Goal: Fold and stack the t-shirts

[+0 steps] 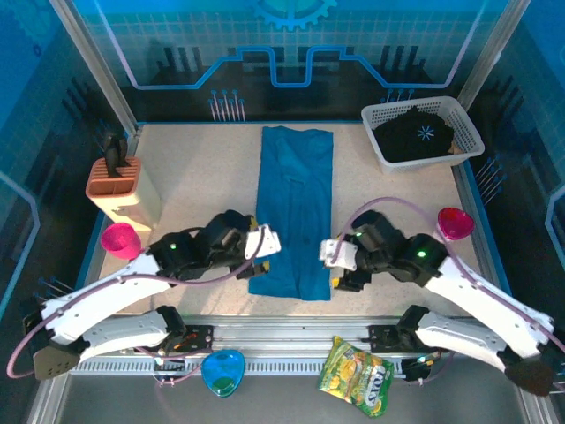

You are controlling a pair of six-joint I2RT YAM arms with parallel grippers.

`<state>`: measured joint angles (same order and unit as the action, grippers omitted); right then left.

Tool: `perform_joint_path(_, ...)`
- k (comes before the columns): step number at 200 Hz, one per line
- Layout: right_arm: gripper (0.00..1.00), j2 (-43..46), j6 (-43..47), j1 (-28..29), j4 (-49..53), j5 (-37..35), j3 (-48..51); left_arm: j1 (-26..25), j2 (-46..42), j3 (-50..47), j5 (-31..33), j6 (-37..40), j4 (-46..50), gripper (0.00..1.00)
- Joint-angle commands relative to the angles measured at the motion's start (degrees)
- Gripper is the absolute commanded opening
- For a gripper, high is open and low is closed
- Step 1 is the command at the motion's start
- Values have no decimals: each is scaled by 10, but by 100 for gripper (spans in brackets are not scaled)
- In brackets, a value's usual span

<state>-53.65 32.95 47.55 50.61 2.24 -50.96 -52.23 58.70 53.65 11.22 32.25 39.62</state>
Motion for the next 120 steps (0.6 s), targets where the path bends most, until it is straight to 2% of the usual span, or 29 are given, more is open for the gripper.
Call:
perform_joint_path(1,80,-47,30,52,57,-52,29,-16,39,-19,-36,56,108,86)
perform_joint_path(32,79,-113,20,101,16,-35,51,-43,65,-74,-33,89,87,86)
perform_joint_path(51,77,-143,6,112,-26,-17,63,-54,83,-88,-15,85,66,84)
perform_joint_path(87,72,-188,-23,118,-105,1,88,-72,132,-104,-19,72,22,82)
perform_joint_path(106,69,-210,-35,120,-122,3,92,-78,161,-110,-31,72,5,76)
perform_joint_path(120,67,-222,-42,121,-125,2,93,-79,179,-115,-38,75,-7,66)
